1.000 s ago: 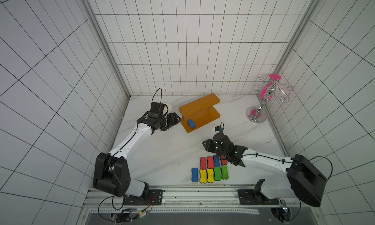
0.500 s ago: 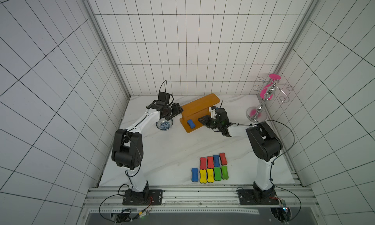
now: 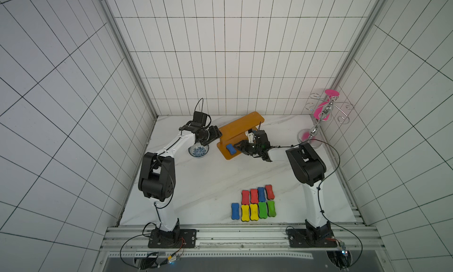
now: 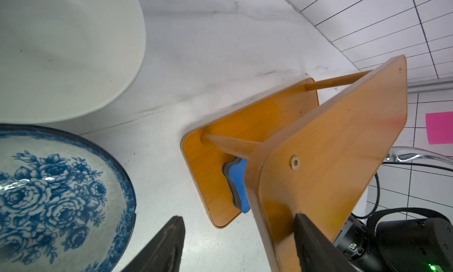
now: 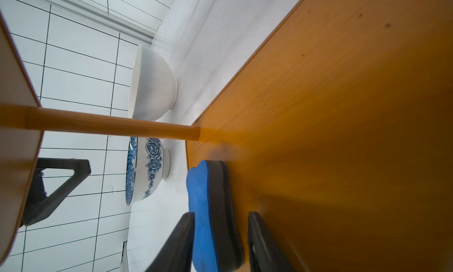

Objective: Remove the whiteboard erasers from the shelf
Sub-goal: Pick up the whiteboard eraser from the shelf.

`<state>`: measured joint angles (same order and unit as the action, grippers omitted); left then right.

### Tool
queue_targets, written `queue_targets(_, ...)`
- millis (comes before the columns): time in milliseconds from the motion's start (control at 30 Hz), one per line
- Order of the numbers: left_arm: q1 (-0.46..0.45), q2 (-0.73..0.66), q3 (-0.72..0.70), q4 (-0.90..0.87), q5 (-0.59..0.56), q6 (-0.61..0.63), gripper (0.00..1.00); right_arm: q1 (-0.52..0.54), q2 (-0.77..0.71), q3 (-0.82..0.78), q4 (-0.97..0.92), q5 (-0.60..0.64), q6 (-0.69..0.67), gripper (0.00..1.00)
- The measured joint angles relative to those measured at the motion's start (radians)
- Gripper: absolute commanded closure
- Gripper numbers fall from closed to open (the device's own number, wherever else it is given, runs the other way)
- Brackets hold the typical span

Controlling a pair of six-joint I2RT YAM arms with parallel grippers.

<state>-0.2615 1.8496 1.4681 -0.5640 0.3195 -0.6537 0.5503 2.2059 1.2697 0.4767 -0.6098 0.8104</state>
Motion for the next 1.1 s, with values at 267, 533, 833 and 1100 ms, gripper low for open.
queue_targets(267,0.000,0.000,0.000,0.000,0.000,0.000,0.27,0.019,0.033,0.068,-0.037,-0.007,-0.040,0.59)
queue_targets(533,0.003,0.000,-0.002,0.000,0.000,0.005,0.27,0.031,0.046,0.101,-0.110,0.013,-0.095,0.93)
queue_targets(833,0.006,0.000,-0.003,0.002,0.005,0.007,0.27,0.038,-0.004,0.072,-0.157,0.050,-0.076,1.00)
queue_targets(1100,0.008,-0.001,-0.003,0.001,0.004,0.007,0.27,0.102,-0.131,-0.061,-0.097,0.153,0.110,1.00)
